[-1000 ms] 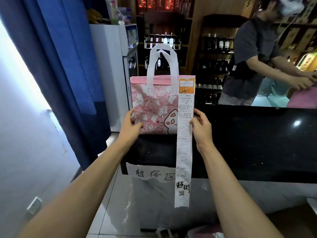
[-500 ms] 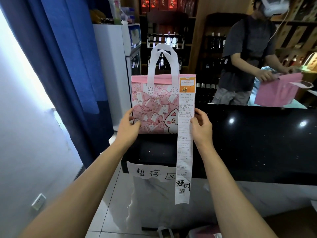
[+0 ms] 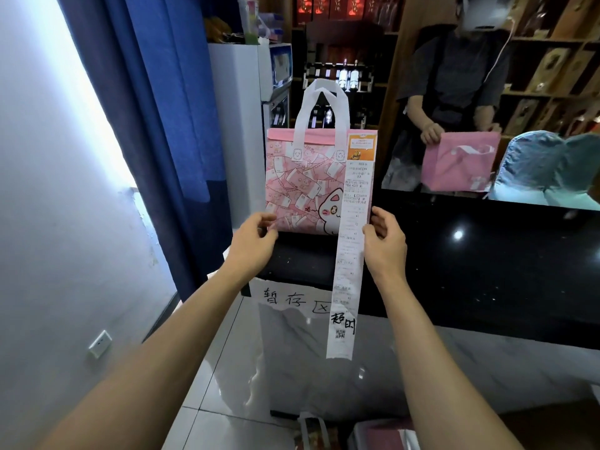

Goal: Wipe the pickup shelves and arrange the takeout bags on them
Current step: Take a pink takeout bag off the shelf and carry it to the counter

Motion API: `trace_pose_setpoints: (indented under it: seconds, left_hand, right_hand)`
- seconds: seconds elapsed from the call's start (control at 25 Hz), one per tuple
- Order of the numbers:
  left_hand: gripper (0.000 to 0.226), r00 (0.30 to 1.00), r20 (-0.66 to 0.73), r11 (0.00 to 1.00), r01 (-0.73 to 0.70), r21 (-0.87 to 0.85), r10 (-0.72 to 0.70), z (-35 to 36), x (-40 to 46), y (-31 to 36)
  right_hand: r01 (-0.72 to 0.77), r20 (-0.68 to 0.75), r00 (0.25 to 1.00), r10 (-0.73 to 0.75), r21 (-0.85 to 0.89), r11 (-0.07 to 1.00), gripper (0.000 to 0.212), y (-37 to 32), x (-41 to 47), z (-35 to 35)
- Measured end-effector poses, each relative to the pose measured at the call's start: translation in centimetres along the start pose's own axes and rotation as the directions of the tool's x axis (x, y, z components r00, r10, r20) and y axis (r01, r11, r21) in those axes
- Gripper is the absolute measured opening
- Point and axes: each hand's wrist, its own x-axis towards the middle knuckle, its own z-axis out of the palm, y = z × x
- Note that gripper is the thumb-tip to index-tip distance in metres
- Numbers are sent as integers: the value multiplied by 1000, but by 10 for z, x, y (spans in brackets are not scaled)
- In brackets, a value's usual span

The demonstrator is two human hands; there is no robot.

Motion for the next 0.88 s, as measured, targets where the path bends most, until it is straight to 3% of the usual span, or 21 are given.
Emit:
trace_pose_setpoints:
  seconds: [0.28, 0.48, 0.64, 0.88]
  left_hand:
    - [29, 997, -48, 989, -53, 138, 60, 0, -78, 3]
    - [21, 990, -143, 988, 10, 155, 13, -28, -154, -5]
    - [23, 965, -263, 940, 97, 326, -8, -66, -211, -23]
    - [24, 881, -449, 915, 294, 276, -147, -146, -277, -54]
  right_hand:
    - [127, 192, 976, -99, -142, 982, 28, -1, -62, -14]
    - [173, 367, 921, -132, -79, 982, 25, -7, -119, 4]
    - [231, 545, 822, -165, -54, 971, 27, -11, -172, 39]
    - [265, 730, 640, -240, 83, 961, 27, -47, -252, 119]
